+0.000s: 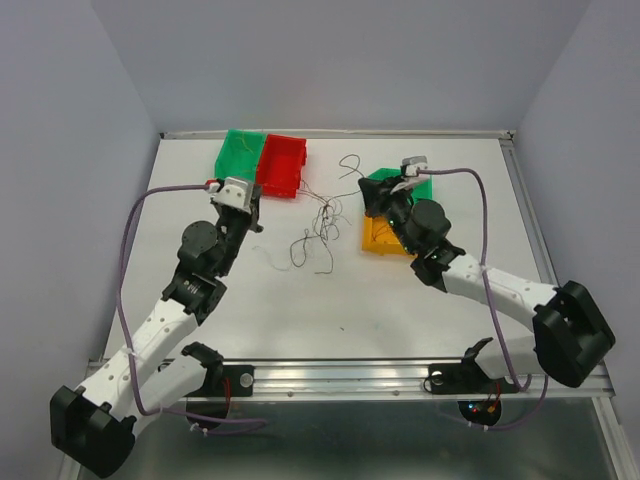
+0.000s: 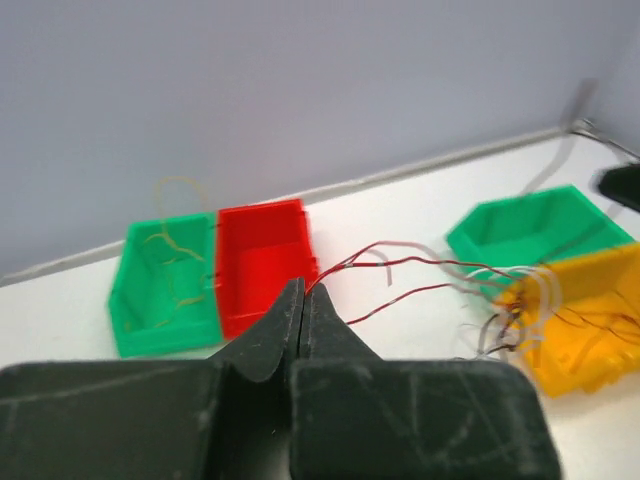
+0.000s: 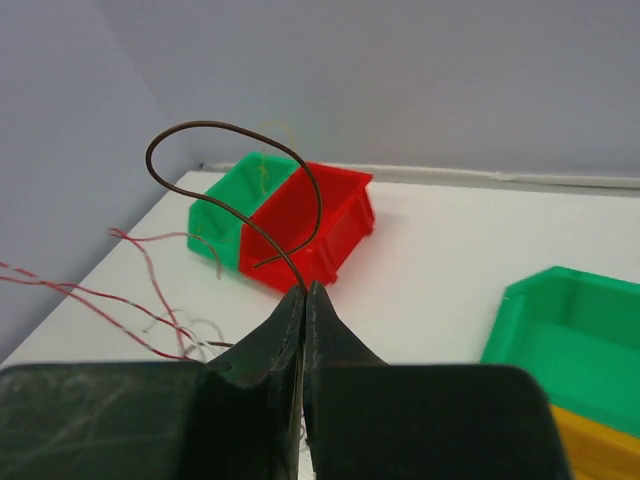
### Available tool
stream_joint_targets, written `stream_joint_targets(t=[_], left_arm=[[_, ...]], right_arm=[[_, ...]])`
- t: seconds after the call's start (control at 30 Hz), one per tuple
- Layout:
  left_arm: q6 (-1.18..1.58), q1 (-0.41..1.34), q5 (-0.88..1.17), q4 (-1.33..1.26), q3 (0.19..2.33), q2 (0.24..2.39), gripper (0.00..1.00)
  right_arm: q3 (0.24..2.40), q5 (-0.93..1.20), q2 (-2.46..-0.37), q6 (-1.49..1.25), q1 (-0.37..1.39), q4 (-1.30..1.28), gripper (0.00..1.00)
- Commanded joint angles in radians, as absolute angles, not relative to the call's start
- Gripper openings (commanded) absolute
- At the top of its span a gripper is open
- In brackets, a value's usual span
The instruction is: Untangle the cables
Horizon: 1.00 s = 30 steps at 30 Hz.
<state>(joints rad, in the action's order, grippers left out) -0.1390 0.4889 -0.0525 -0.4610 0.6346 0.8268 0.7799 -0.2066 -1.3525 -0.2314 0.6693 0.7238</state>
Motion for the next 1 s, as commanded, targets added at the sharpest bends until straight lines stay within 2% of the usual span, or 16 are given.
stream_joint_targets(t=[0.0, 0.07, 0.17, 0.33, 0.43, 0.67, 0.8, 0.97], left_arm=[[-0.138, 0.483, -0.503, -0.592, 0.655, 0.75, 0.0], [-0.15, 0.48, -0.642, -0.61, 0.658, 0.715, 0.0], [-0.17, 0.474, -0.745, -0.626, 0.655, 0.661, 0.0], [-0.228, 0.451, -0.836, -0.686, 0.634, 0.574, 0.0], [-0.262, 0.439, -0.848, -0.71, 0.623, 0.499, 0.0], [-0.363, 0.439, -0.948, -0.831, 0.609, 0.449, 0.0], [-0.321, 0.439, -0.888, -0.796, 0.591, 0.419, 0.0], [-0.307, 0.439, -0.884, -0.758, 0.609, 0.456, 0.0]], right_arm=[[0.727, -0.578, -1.2, -0.264, 0.664, 0.686, 0.01], [0.678, -0.648, -1.104, -0.264, 0.661, 0.66, 0.01], [0.623, -0.682, -0.991, -0.265, 0.663, 0.654, 0.01], [0.531, -0.767, -0.732, -0.293, 0.661, 0.603, 0.01], [0.517, -0.816, -0.649, -0.276, 0.661, 0.523, 0.01], [0.497, -1.099, -0.539, -0.278, 0.663, 0.476, 0.01], [0.477, -1.025, -0.469, -0.241, 0.661, 0.474, 0.01], [0.506, -0.988, -0.512, -0.215, 0.663, 0.471, 0.01]])
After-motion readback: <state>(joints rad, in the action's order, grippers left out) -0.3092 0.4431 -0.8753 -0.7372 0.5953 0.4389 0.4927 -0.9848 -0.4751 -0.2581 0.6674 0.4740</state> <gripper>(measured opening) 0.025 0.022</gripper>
